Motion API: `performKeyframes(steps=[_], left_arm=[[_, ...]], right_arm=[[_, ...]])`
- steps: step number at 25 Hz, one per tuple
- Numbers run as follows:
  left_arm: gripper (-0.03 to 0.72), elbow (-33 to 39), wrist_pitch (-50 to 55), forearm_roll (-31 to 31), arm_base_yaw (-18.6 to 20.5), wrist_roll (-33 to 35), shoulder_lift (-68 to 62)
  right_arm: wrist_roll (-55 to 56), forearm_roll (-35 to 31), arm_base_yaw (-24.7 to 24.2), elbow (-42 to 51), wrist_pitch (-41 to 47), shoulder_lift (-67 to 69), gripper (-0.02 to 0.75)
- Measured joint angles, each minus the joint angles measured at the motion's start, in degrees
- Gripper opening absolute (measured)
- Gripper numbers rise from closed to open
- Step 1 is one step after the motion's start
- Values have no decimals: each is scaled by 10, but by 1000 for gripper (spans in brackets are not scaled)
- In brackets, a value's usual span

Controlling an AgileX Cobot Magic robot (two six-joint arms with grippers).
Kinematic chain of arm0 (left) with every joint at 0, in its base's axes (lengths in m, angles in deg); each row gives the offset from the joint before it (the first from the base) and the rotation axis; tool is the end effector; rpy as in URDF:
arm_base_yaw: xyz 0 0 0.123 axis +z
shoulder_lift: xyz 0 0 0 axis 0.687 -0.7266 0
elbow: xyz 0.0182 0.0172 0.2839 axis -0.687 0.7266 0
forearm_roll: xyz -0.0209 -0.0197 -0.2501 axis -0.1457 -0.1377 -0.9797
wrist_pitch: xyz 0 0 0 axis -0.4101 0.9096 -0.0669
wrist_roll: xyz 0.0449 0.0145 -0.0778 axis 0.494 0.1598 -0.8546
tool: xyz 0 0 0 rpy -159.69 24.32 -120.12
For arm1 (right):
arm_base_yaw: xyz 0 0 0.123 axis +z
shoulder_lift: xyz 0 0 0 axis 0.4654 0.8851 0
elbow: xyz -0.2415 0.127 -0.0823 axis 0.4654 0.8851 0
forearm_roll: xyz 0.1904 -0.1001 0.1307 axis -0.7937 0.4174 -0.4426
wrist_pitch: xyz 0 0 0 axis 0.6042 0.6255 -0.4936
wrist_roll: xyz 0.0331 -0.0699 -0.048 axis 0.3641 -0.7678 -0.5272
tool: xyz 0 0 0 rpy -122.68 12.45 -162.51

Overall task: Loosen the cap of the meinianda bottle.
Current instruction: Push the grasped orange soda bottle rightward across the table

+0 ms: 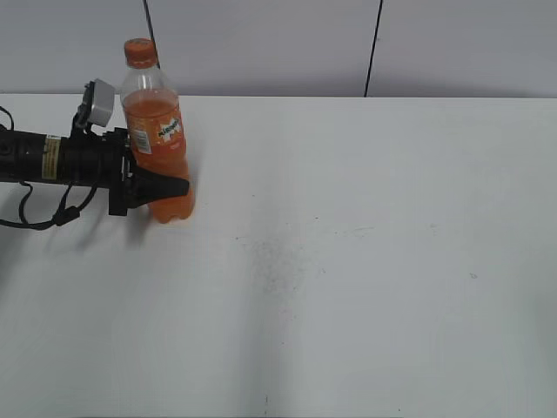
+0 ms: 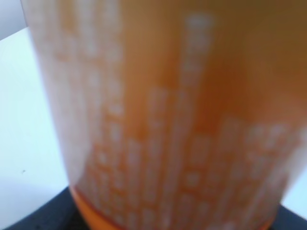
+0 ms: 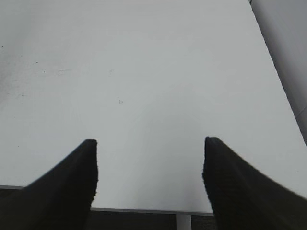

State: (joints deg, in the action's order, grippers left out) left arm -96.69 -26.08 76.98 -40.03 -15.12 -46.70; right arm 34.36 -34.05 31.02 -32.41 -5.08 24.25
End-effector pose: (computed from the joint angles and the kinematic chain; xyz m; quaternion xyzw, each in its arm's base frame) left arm 0.4148 -0.0595 0.0841 0.4931 0.6600 -0.3689 0.4302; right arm -0.0082 0.0004 0.2766 -0.0655 0.8565 -0.0039 0.5120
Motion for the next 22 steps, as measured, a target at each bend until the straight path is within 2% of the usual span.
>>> performKeyframes(steps=[5, 11, 15, 18, 22], left_arm=[[410, 37, 19, 1, -44, -2, 39], [410, 39, 17, -27, -139, -2, 60], [408, 39, 18, -59, -190, 22, 60], [405, 39, 27, -93, -211, 39, 54], [405, 39, 45, -116, -220, 50, 33]], right_arm=[[0, 0, 0, 0, 0, 0, 514], [0, 0, 0, 0, 0, 0, 514], [0, 0, 0, 0, 0, 0, 514], [0, 0, 0, 0, 0, 0, 514], [0, 0, 0, 0, 0, 0, 514]])
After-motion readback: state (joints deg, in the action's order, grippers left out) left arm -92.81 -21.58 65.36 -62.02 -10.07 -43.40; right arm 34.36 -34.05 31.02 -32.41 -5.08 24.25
